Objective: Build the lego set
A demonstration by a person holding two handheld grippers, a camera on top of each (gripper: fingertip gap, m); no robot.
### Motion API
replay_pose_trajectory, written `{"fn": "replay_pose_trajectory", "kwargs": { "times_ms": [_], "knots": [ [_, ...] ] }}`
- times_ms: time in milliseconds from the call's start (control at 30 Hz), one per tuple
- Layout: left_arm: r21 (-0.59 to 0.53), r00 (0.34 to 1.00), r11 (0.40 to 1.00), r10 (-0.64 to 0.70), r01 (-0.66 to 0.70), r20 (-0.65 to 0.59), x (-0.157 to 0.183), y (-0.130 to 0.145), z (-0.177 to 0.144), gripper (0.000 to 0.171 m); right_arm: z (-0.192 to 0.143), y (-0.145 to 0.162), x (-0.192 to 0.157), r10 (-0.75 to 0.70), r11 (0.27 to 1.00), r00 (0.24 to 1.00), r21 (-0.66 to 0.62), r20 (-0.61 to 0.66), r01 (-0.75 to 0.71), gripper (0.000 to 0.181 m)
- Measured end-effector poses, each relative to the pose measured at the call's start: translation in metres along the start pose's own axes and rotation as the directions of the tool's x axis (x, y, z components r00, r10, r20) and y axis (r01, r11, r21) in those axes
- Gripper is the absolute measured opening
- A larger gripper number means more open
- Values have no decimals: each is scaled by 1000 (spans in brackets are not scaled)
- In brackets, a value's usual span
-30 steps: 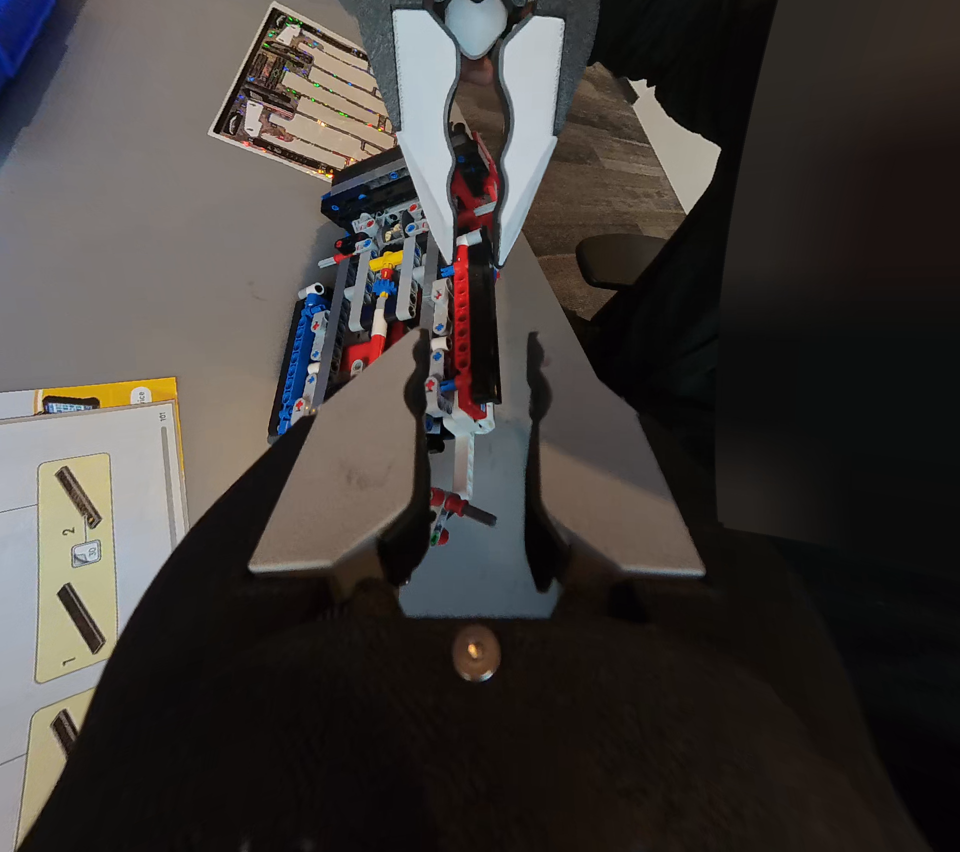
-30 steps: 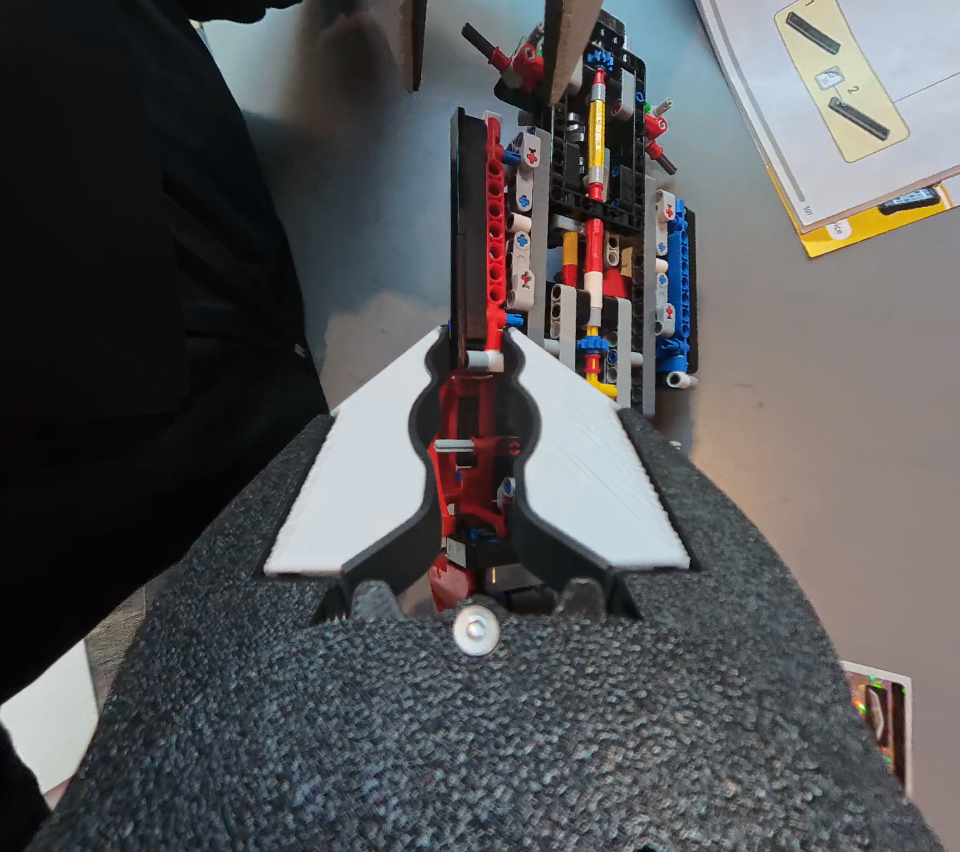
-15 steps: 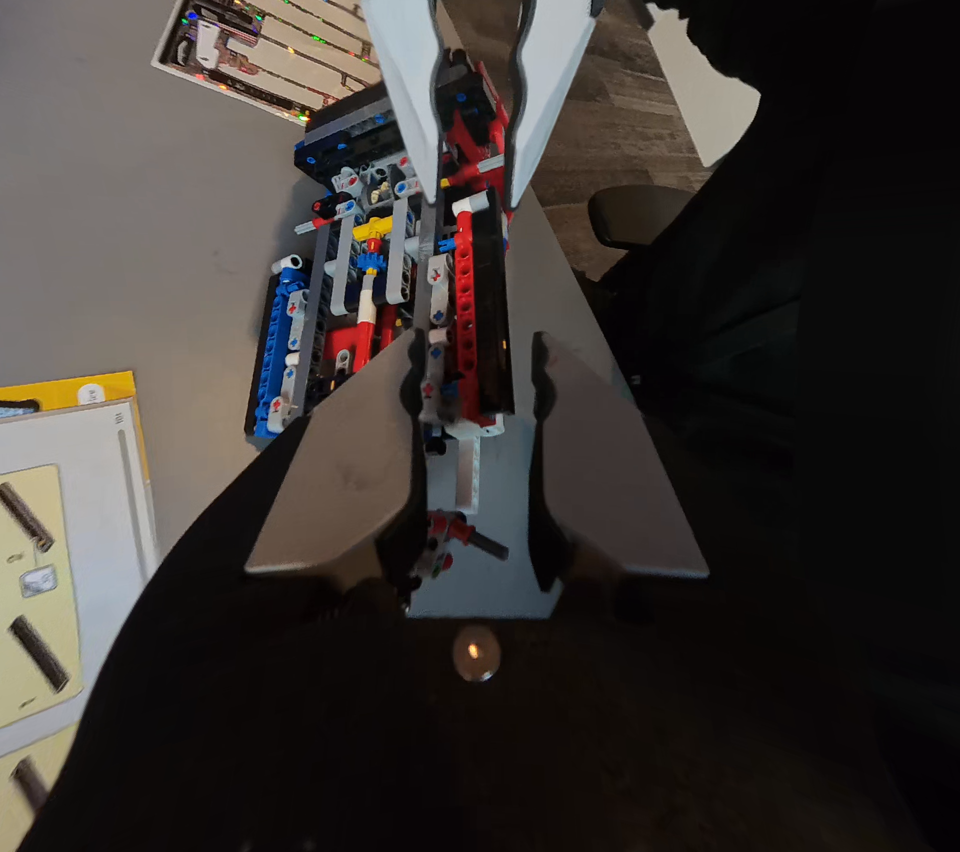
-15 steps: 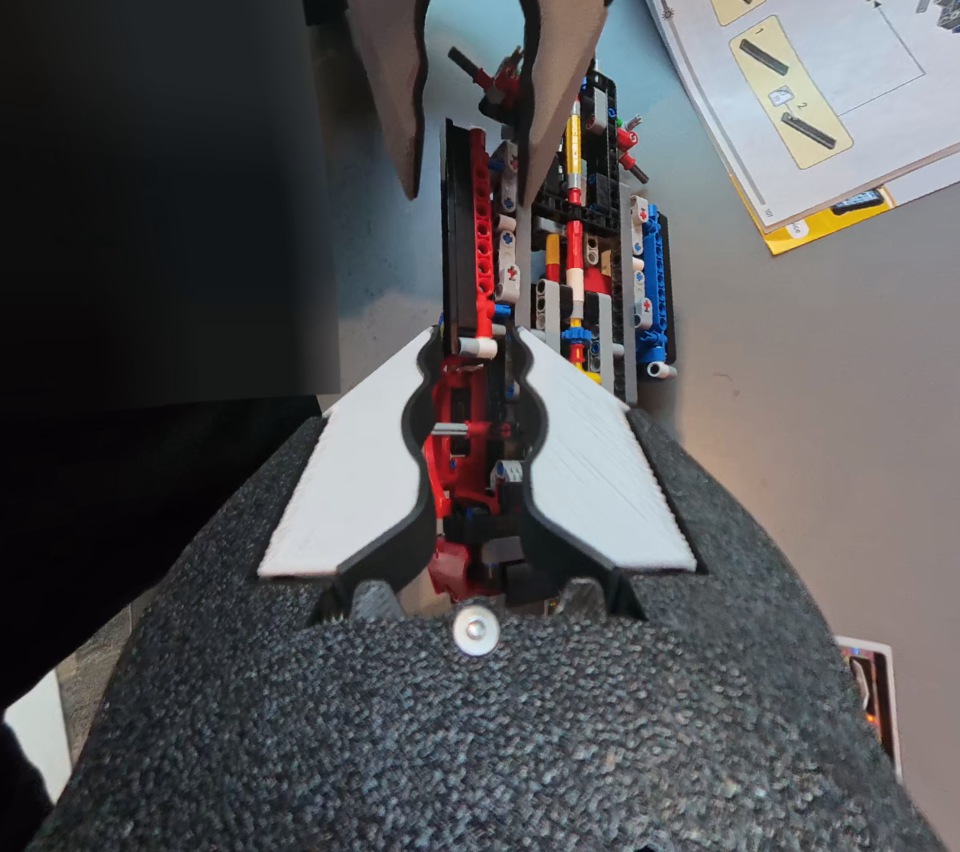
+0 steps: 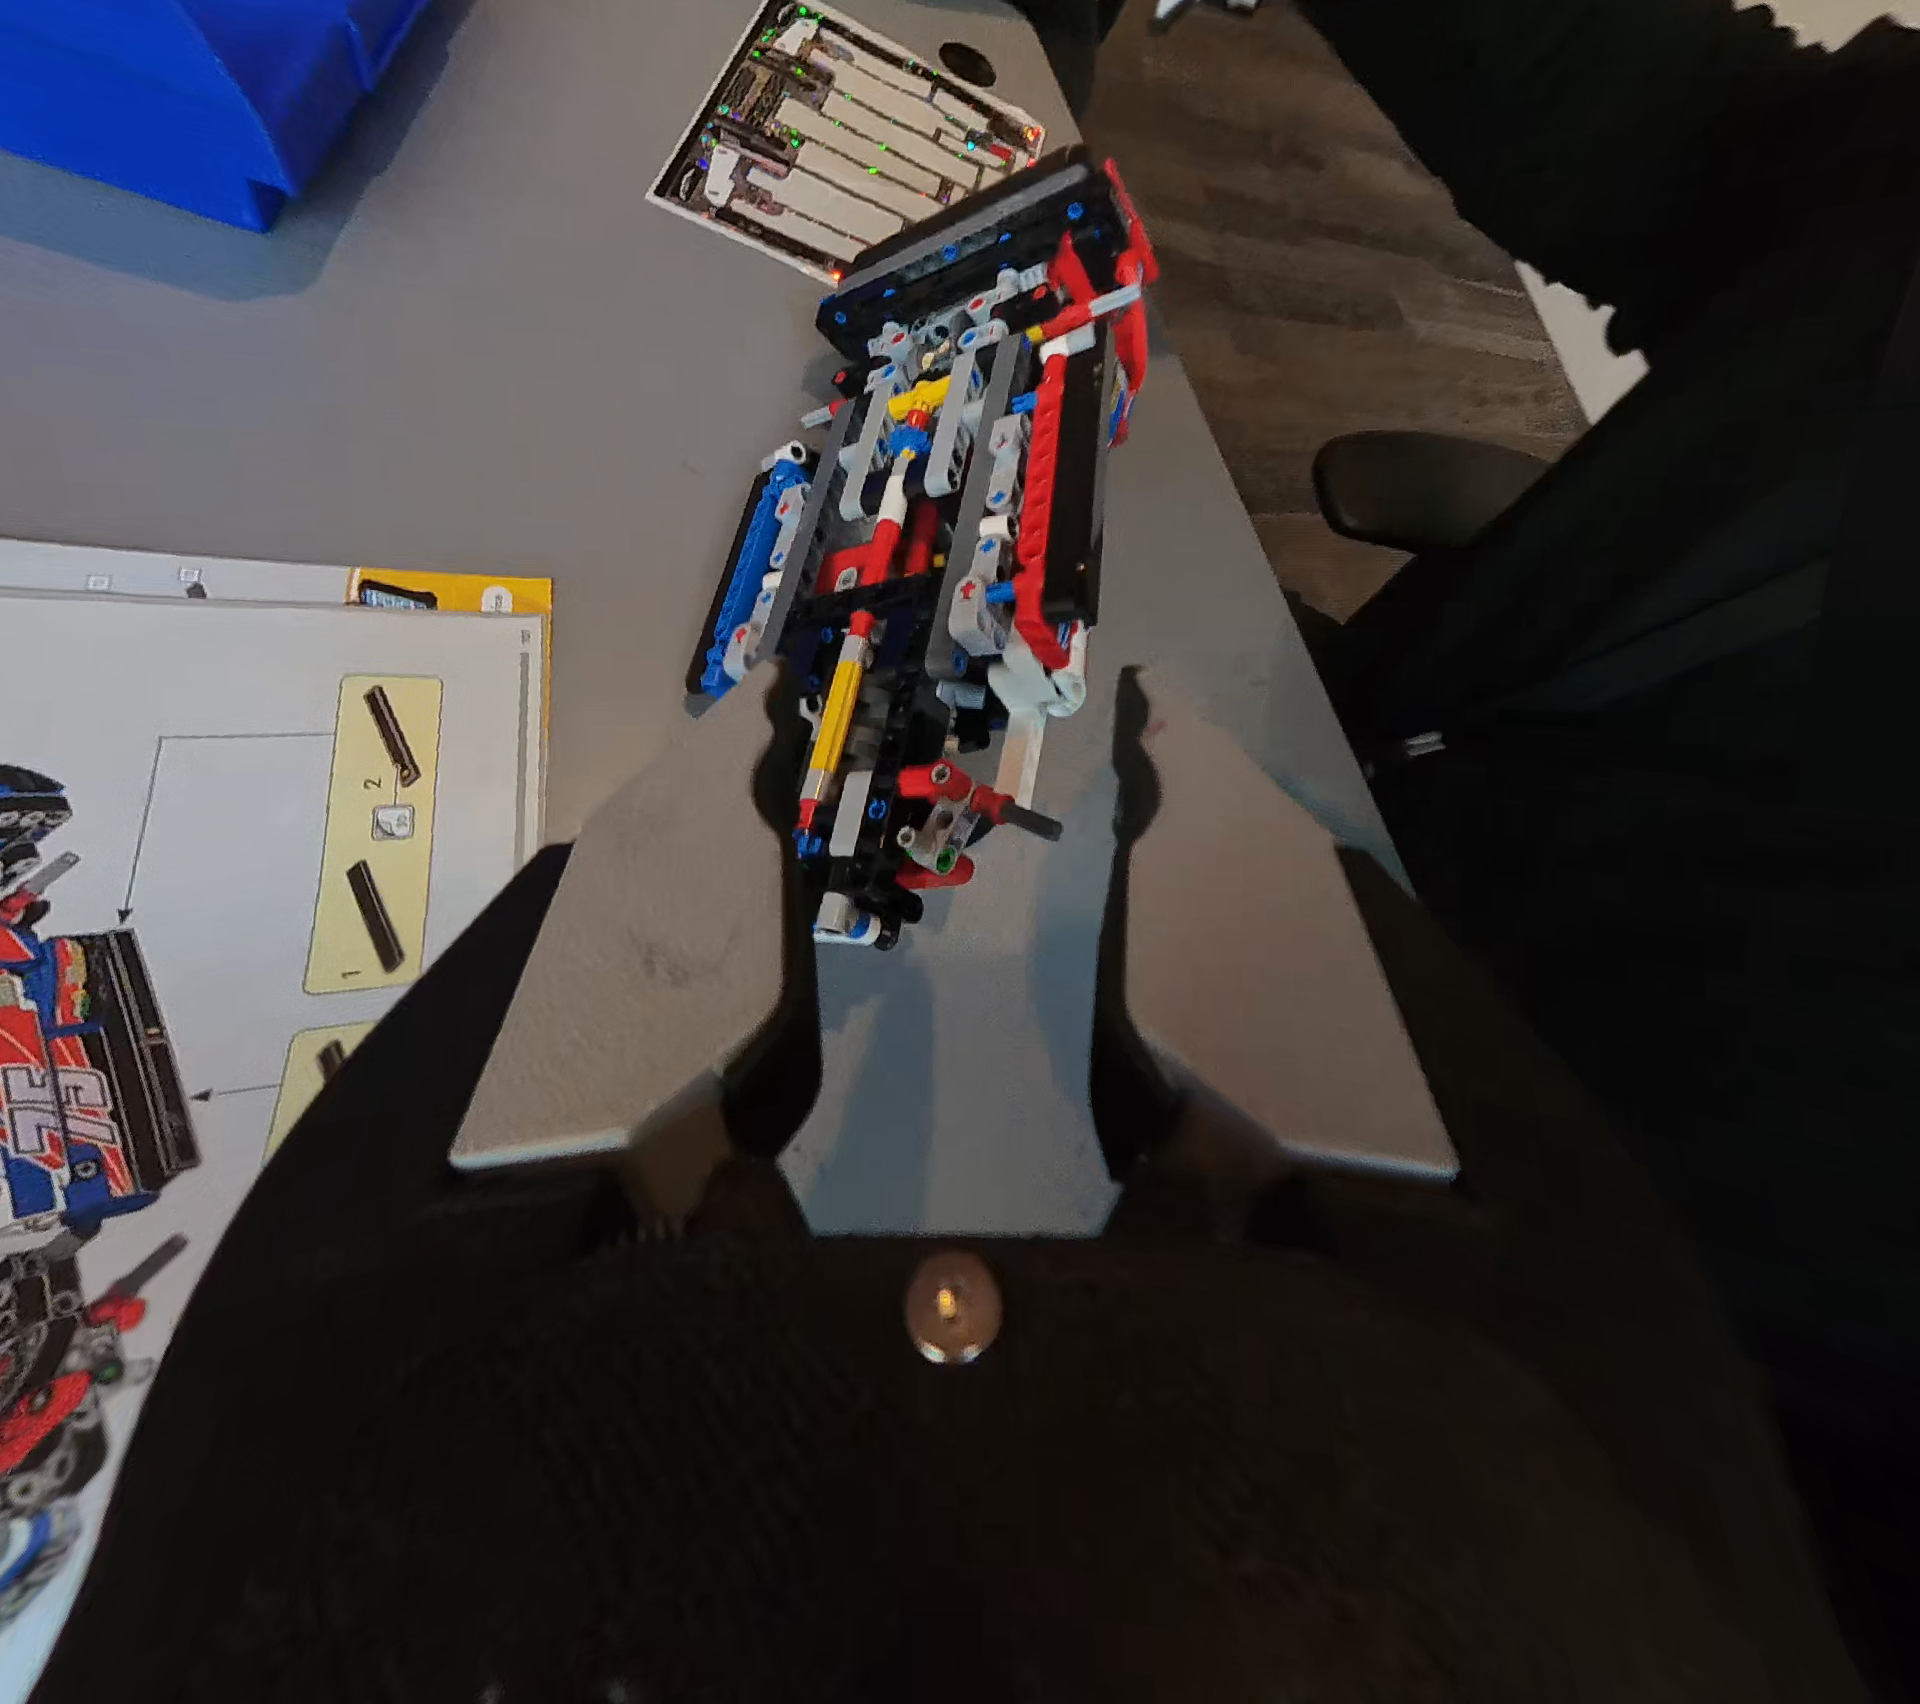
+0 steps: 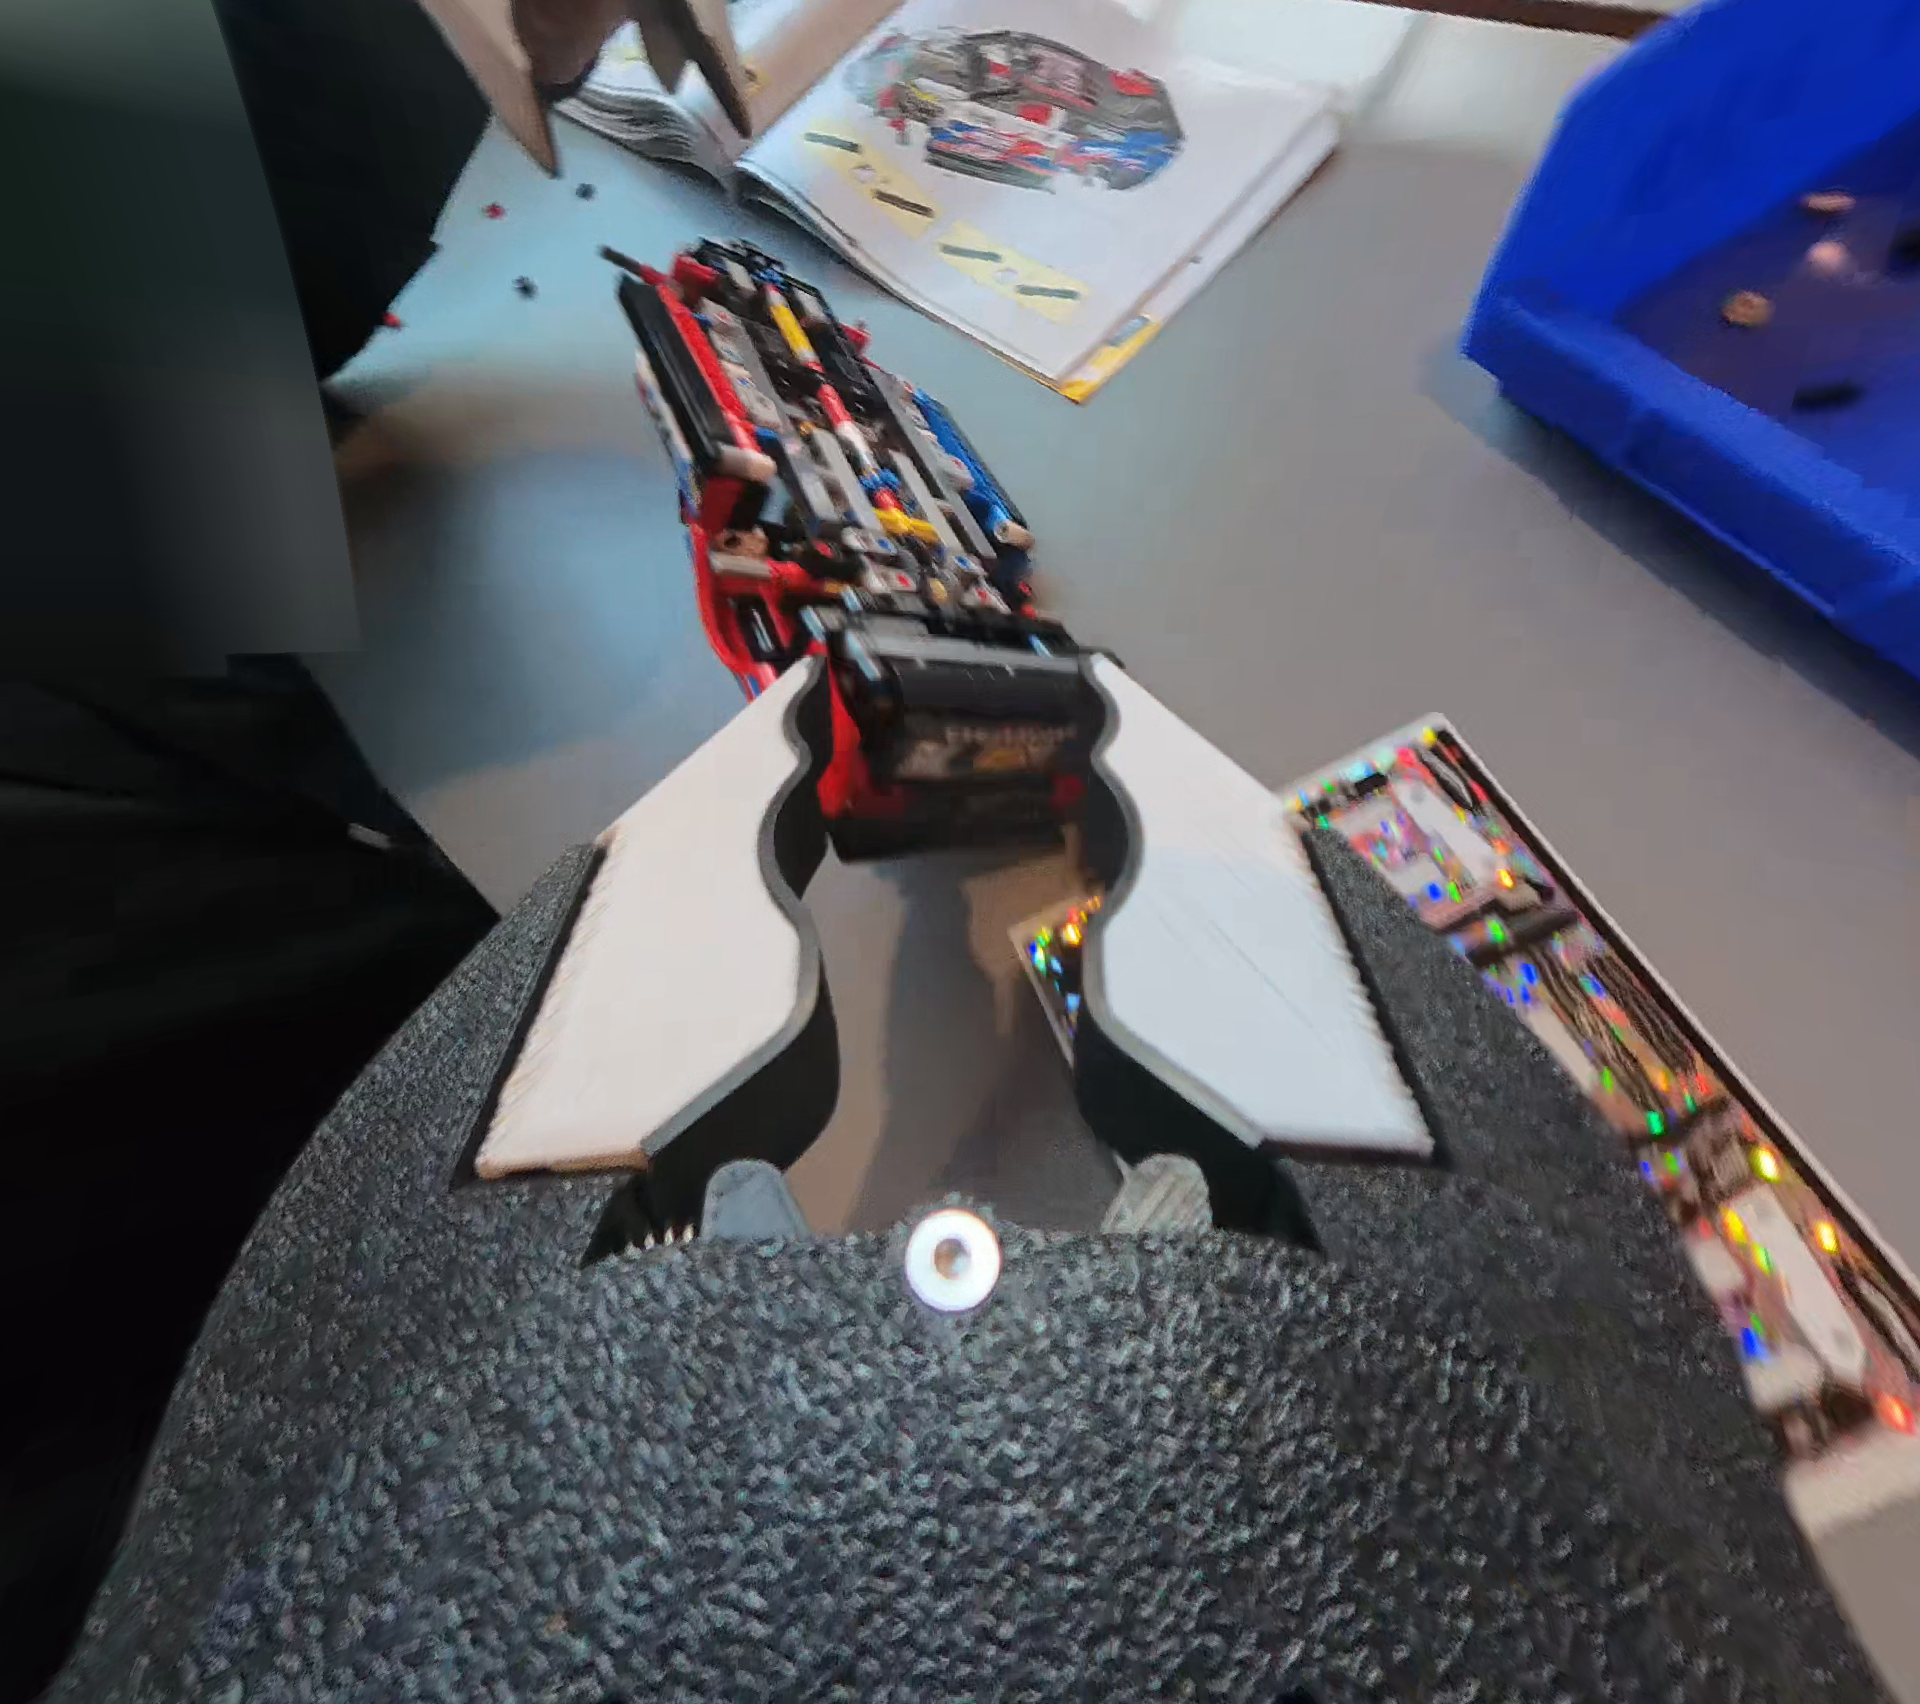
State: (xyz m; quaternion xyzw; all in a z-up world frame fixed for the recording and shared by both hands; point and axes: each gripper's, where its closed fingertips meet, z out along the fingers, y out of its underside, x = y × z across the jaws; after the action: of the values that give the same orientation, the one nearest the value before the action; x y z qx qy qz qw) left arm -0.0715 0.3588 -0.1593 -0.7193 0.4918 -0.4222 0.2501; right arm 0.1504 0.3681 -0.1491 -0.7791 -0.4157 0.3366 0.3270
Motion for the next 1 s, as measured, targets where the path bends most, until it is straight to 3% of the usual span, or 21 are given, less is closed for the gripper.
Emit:
{"fn": "replay_pose_trajectory", "kwargs": {
  "times_ms": [233, 467, 600, 700, 867, 1000],
  "knots": [
    [-9, 994, 998, -66, 67, 90, 4, 25, 19, 57, -4, 41, -1, 21, 998, 997, 66, -77, -15, 50],
    [-29, 955, 998, -51, 62, 291, -2, 54, 7, 58, 8, 64, -16, 34, 977, 999, 211, 11, -36, 57],
    [44, 919, 990, -142, 135, 368, -7, 72, -1, 64, 16, 79, -24, 17, 980, 1000, 200, -4, -16, 61],
    [119, 855, 963, -268, 241, 445, -10, 86, -10, 61, 20, 85, -28, -4, 984, 999, 178, -34, 10, 61],
    [229, 789, 899, -437, 372, 433, 0, 109, -3, 62, 19, 86, -32, -7, 983, 998, 183, -63, 18, 63],
    [278, 788, 896, -438, 346, 432, 8, 113, 5, 64, 16, 85, -36, -11, 978, 996, 207, -92, 30, 65]
  ]
}}
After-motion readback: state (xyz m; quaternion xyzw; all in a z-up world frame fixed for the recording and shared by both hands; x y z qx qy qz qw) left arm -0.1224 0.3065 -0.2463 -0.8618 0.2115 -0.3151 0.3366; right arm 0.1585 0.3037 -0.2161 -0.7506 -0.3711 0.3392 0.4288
